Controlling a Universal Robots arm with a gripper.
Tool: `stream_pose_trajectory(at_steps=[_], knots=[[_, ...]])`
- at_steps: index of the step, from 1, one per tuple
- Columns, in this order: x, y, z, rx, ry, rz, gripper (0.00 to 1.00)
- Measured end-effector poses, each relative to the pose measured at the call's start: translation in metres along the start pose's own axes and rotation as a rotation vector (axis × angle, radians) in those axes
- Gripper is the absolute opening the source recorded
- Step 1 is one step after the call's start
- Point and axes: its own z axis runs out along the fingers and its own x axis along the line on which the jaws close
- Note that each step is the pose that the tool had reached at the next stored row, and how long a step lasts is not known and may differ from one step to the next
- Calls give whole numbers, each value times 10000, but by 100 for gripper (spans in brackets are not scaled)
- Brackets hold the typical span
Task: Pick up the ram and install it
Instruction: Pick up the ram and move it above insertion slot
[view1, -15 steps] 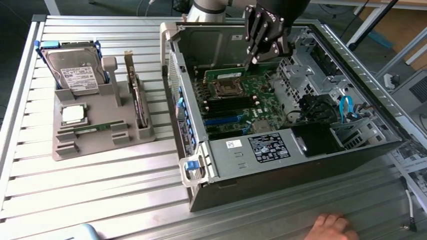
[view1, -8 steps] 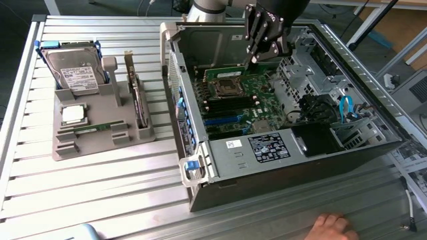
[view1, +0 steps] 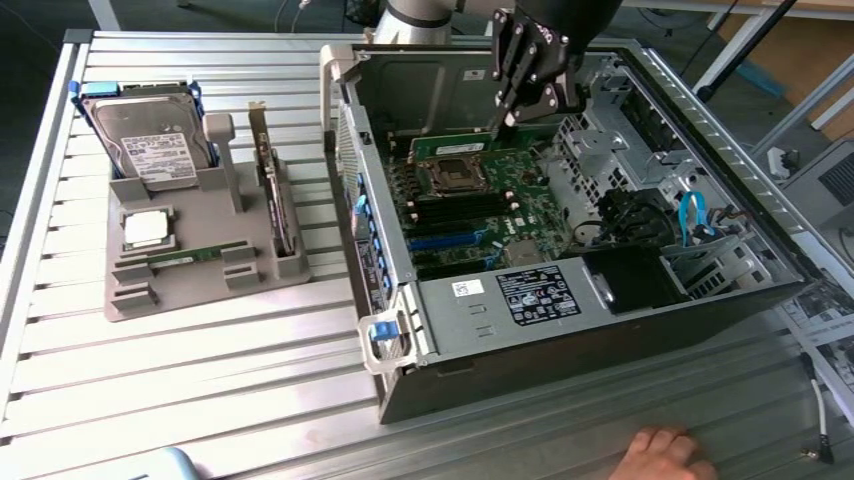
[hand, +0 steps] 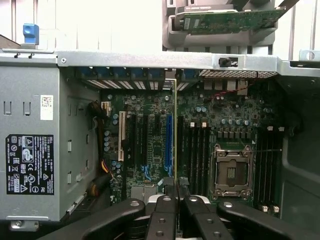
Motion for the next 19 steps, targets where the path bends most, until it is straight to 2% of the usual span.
stream_pose_trajectory(at_steps=[4, 6, 9, 11, 12, 19], knots=[[0, -1, 0, 0, 0, 0, 12], [0, -7, 1, -19, -1, 0, 12], [1, -26, 1, -101, -4, 6, 12], [1, -41, 2, -183, -6, 10, 12], [1, -44, 2, -200, -5, 10, 12], [2, -71, 2, -205, -5, 10, 12]])
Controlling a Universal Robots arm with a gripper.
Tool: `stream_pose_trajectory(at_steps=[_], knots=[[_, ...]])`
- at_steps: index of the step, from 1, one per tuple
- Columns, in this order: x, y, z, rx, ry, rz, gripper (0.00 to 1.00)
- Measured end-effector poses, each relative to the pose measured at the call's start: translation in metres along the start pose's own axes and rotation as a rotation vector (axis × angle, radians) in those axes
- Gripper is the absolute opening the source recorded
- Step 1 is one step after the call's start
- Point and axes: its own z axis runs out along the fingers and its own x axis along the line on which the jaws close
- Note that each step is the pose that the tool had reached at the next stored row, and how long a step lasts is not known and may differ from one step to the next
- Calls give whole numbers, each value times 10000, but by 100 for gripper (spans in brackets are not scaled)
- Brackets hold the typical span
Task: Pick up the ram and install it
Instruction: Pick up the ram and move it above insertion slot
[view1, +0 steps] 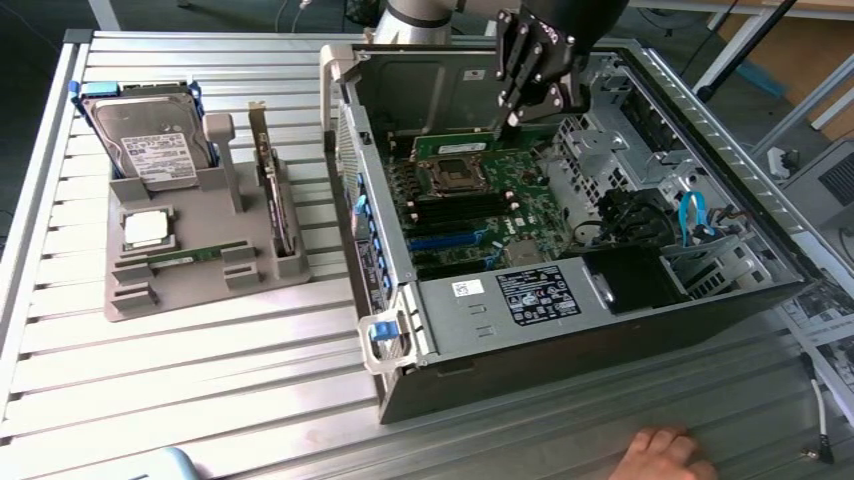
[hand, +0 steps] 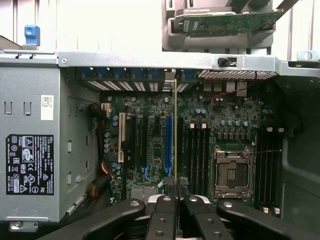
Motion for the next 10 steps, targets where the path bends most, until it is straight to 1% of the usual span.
stream_pose_trajectory(at_steps=[5, 10], knots=[[3, -97, -3, 0, 0, 1, 12], [5, -173, -6, 0, -1, 0, 12]])
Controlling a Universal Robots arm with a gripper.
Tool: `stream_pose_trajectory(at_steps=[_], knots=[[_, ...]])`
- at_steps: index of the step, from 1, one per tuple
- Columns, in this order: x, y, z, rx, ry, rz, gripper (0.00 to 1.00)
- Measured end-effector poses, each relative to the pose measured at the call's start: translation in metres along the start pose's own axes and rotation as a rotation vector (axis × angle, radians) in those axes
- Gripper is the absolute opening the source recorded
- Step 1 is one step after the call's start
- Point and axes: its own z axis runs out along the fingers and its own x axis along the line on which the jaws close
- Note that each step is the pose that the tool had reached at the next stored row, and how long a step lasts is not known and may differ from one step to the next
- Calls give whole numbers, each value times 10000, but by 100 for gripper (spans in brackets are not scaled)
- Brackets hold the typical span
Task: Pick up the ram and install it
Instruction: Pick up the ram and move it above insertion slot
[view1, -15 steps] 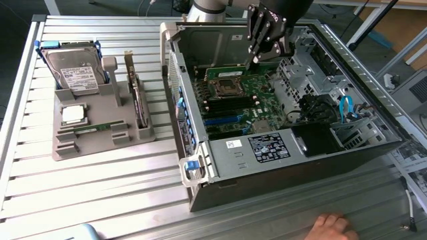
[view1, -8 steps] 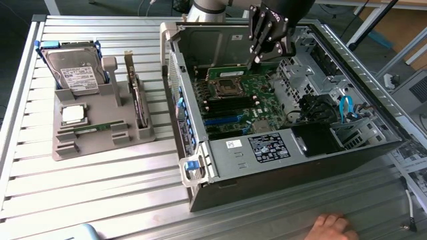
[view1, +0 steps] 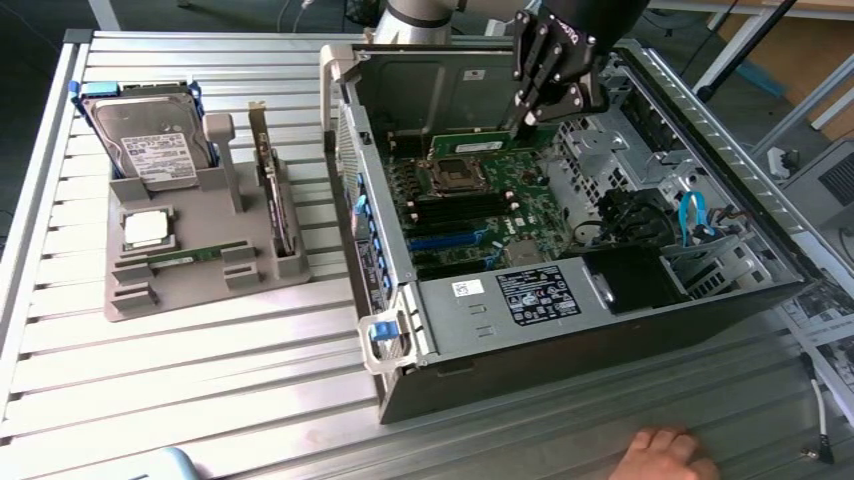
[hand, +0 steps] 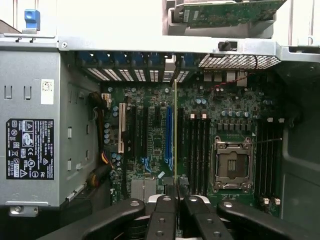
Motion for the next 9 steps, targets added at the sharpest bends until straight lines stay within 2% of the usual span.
stream_pose_trajectory(at_steps=[9], knots=[[0, -19, 5, 0, 1, 1, 12]])
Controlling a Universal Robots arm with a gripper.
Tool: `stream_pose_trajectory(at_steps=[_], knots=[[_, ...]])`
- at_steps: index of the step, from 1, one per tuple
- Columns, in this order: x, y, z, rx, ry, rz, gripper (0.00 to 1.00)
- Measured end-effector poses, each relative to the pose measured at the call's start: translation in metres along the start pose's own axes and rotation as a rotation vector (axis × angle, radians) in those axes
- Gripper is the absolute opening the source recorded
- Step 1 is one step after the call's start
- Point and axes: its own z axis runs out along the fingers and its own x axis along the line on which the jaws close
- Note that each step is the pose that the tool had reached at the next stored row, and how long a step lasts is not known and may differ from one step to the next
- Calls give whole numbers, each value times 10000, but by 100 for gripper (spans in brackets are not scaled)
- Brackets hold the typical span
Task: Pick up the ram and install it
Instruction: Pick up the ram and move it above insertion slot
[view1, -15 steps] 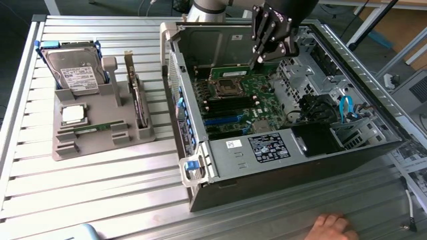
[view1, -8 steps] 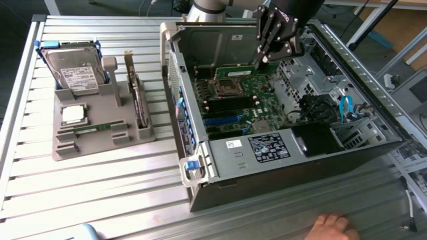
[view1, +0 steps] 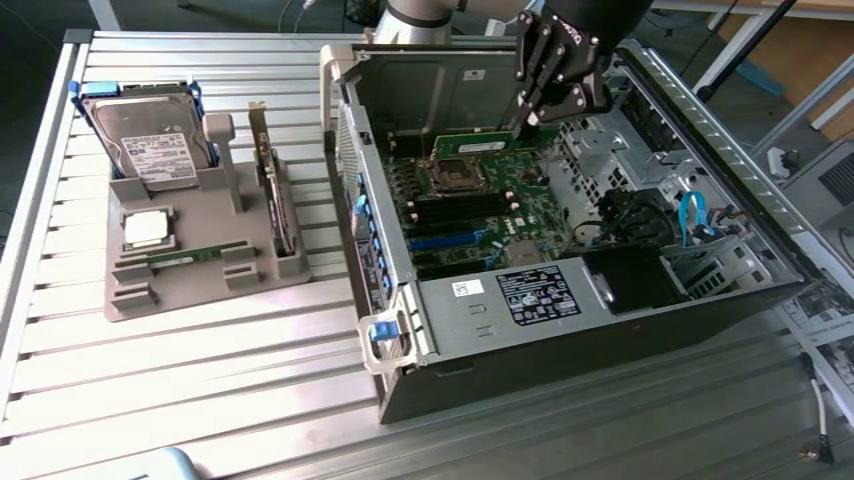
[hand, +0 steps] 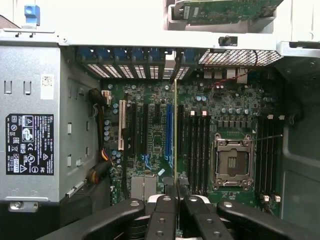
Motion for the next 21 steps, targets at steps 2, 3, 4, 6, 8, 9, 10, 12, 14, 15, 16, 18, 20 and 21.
stream_pose_trajectory(at_steps=[2, 3, 4, 6, 8, 9, 10, 12, 14, 15, 16, 18, 20, 21], knots=[[0, 0, 6, 0, -1, 0, 12], [0, 0, 13, 0, -1, 0, 12], [1, -1, 17, 0, -1, 0, 12], [0, -1, 27, 1, -1, 0, 12], [1, -1, 33, 0, 0, 0, 12], [1, -1, 37, 0, -1, 0, 12], [1, -1, 41, 0, 0, 0, 12], [1, -2, 49, 1, 0, 0, 12], [1, -2, 57, 0, 0, 0, 12], [1, -2, 62, 0, 0, 0, 12], [1, -2, 66, 0, 0, 0, 12], [1, -2, 73, 0, 0, 0, 12], [1, -3, 82, 0, -1, 0, 12], [1, -3, 89, 0, 0, 0, 12]])
